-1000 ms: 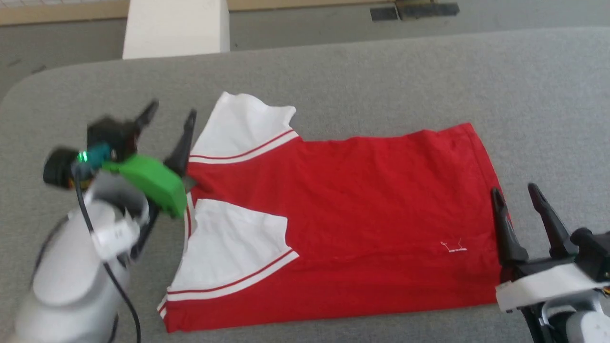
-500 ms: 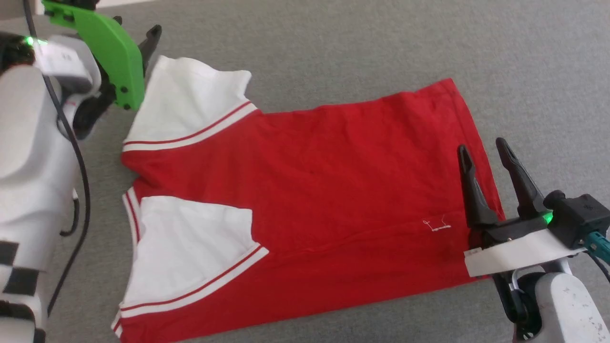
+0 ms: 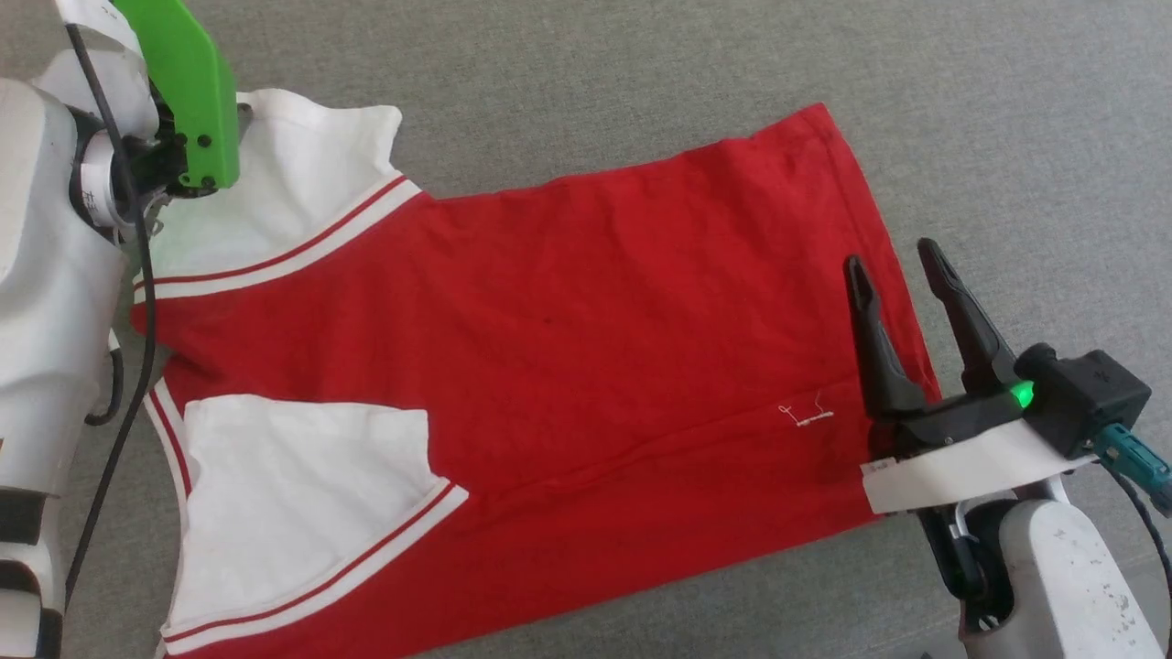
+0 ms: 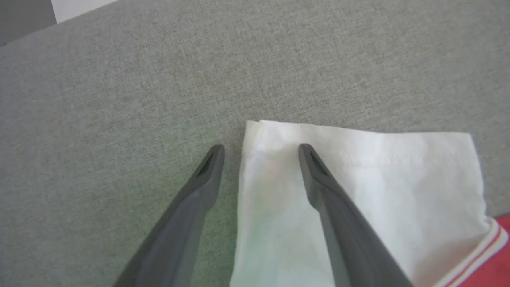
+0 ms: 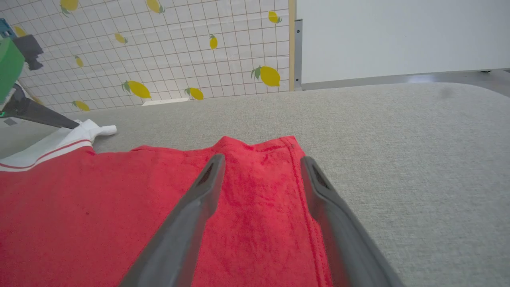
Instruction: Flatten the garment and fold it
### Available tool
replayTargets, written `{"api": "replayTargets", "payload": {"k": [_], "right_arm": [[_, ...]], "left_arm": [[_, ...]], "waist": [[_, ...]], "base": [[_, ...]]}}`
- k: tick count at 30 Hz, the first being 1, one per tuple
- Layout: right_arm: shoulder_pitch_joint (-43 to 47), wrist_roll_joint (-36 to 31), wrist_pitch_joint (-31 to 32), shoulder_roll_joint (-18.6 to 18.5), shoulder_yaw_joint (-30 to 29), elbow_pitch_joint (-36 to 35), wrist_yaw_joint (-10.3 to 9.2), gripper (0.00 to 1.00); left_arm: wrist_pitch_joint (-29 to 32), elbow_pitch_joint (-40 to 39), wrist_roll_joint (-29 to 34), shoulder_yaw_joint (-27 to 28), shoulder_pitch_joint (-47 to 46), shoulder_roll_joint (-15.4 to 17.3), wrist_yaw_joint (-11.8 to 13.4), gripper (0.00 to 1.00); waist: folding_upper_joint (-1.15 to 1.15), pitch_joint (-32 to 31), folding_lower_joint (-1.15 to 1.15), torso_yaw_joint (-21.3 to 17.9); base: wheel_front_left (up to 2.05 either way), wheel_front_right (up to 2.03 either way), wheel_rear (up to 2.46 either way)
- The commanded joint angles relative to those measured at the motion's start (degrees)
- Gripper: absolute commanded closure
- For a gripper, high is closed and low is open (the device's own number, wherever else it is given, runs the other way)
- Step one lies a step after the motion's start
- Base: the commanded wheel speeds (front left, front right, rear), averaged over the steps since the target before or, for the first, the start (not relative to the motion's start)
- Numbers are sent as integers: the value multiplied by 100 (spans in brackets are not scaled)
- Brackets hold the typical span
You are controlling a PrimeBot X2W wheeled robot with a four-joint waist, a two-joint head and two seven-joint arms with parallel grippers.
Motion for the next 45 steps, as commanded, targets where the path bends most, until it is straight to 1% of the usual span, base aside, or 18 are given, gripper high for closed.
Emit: {"api": "replayTargets", "payload": {"k": [1,2,3,6,10,14,19,22,27,30,31,32,33,35,36,37,40,45], "right_arm": [[-136,-8,-28,17,37,15,-8,0],[-179,-14,-13,9,50,21,-8,0],[-225,-23,2,-4,63,24,-8,0],[-509,-64,115,-64,119,49,-8,0],[-1137,-58,643,-44,-3,222,-8,0],[-2017,3,1769,36,-321,791,-8,0],[-3050,-165,3704,163,-838,1913,-8,0],[-3480,-320,4672,219,-1007,2444,-8,0],[-3917,-651,5659,259,-1169,3001,-8,0],[-4074,-858,5907,267,-1219,3184,-8,0],[-4141,-921,5989,271,-1243,3262,-8,13],[-4180,-961,6043,272,-1238,3310,-8,30],[-4219,-1023,6116,274,-1209,3365,-8,51],[-4263,-1123,6233,275,-1147,3441,-8,67],[-4276,-1162,6259,276,-1117,3455,-8,87],[-4284,-1207,6270,276,-1093,3461,-8,100],[-4243,-1258,6162,273,-1104,3424,-8,100],[-3837,-1010,5345,265,-1011,3192,-8,100]], "left_arm": [[50,-65,-48,-8,61,84,49,58],[79,-121,-54,-14,88,108,55,91],[77,-170,-46,-18,103,129,63,100],[120,-293,-40,-47,172,194,66,100],[87,-422,-51,-53,250,233,78,100],[81,-506,-70,-73,313,250,77,100],[9,-541,-93,-115,342,195,40,100],[-68,-538,-127,-126,338,122,8,100],[-147,-540,-124,-192,291,57,-73,100],[-190,-535,-125,-211,251,29,-104,100],[-222,-530,-130,-214,235,22,-125,100],[-248,-514,-138,-212,223,23,-147,100],[-273,-491,-157,-209,212,15,-176,100],[-324,-458,-185,-209,207,-11,-214,100],[-356,-453,-187,-212,205,-21,-227,100],[-401,-449,-197,-211,204,-37,-245,100],[-619,-443,-189,-204,220,-57,-298,100],[-1473,-498,-285,15,485,-127,-318,100]], "waist": [[0,27,-1,-18],[0,36,-1,-20],[0,42,-1,-20],[0,51,-1,-16],[0,39,-1,6],[0,23,-1,58],[0,9,-1,175],[0,6,-1,266],[0,38,-1,395],[0,67,-1,445],[0,79,-1,464],[0,87,-1,476],[0,95,-1,489],[0,102,-1,512],[0,107,-1,522],[0,111,-1,533],[0,83,-1,560],[0,-146,-1,613]], "base": [[0,0,0],[0,0,0],[0,0,0],[0,0,0],[0,0,0],[0,0,0],[0,0,0],[0,0,0],[0,0,0],[0,0,0],[0,0,0],[0,0,0],[0,0,0],[0,0,0],[0,0,0],[0,0,0],[0,0,0],[0,0,0]]}}
